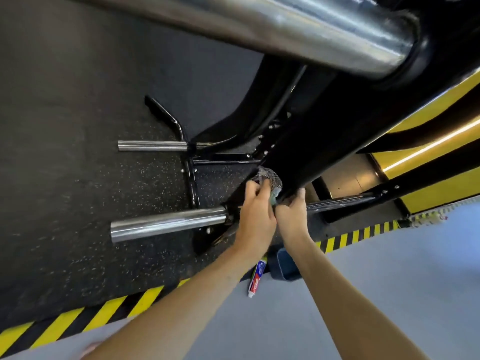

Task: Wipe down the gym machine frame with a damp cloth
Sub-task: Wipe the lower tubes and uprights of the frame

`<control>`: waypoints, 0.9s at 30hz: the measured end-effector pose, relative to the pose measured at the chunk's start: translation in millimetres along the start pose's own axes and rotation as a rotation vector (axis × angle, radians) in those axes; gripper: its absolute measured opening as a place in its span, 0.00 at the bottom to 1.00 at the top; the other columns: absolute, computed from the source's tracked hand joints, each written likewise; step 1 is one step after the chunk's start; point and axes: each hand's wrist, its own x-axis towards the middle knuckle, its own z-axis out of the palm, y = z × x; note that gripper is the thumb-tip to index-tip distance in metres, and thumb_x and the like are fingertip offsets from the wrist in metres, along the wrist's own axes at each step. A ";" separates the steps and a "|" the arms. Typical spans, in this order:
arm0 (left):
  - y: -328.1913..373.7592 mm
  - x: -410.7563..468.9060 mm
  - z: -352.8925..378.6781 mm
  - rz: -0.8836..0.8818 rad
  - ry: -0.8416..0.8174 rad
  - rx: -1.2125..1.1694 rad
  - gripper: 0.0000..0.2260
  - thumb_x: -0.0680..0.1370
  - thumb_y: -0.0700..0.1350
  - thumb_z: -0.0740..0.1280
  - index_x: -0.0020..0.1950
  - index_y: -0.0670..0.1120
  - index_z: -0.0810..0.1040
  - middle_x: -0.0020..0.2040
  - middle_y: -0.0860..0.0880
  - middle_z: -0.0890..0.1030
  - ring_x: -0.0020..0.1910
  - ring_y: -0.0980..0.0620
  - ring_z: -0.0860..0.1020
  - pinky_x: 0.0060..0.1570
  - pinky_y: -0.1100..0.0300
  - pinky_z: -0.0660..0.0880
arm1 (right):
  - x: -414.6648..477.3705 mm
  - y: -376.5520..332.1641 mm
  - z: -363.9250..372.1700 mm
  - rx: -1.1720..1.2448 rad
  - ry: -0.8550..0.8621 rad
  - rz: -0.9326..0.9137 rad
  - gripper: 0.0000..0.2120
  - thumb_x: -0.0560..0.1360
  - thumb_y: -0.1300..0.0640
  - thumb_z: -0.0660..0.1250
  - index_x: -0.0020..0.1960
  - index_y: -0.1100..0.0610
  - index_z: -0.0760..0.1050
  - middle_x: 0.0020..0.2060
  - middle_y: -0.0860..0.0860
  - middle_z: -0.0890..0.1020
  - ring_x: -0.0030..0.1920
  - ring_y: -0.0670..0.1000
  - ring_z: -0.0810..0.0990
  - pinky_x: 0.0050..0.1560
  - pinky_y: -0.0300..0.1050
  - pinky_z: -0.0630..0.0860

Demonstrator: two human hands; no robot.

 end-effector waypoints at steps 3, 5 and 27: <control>-13.3 1.0 2.3 0.032 -0.005 0.079 0.22 0.76 0.29 0.61 0.70 0.37 0.68 0.54 0.46 0.66 0.47 0.52 0.71 0.51 0.58 0.73 | 0.8 19.7 6.4 0.002 -0.013 -0.015 0.28 0.70 0.76 0.60 0.65 0.54 0.68 0.49 0.48 0.80 0.50 0.47 0.79 0.48 0.37 0.77; -17.0 12.1 2.0 -0.050 0.021 0.056 0.19 0.75 0.28 0.61 0.66 0.37 0.70 0.53 0.46 0.66 0.47 0.49 0.72 0.52 0.52 0.74 | 0.6 23.7 7.2 -0.014 -0.039 -0.036 0.26 0.71 0.76 0.60 0.63 0.54 0.70 0.47 0.46 0.80 0.47 0.43 0.79 0.40 0.29 0.75; 4.0 -4.3 -3.6 0.117 0.001 -0.017 0.19 0.77 0.28 0.60 0.67 0.36 0.72 0.52 0.46 0.68 0.48 0.50 0.73 0.53 0.60 0.73 | 3.8 29.7 2.0 0.016 -0.015 -0.007 0.18 0.73 0.74 0.60 0.54 0.56 0.78 0.42 0.49 0.84 0.39 0.47 0.81 0.39 0.42 0.75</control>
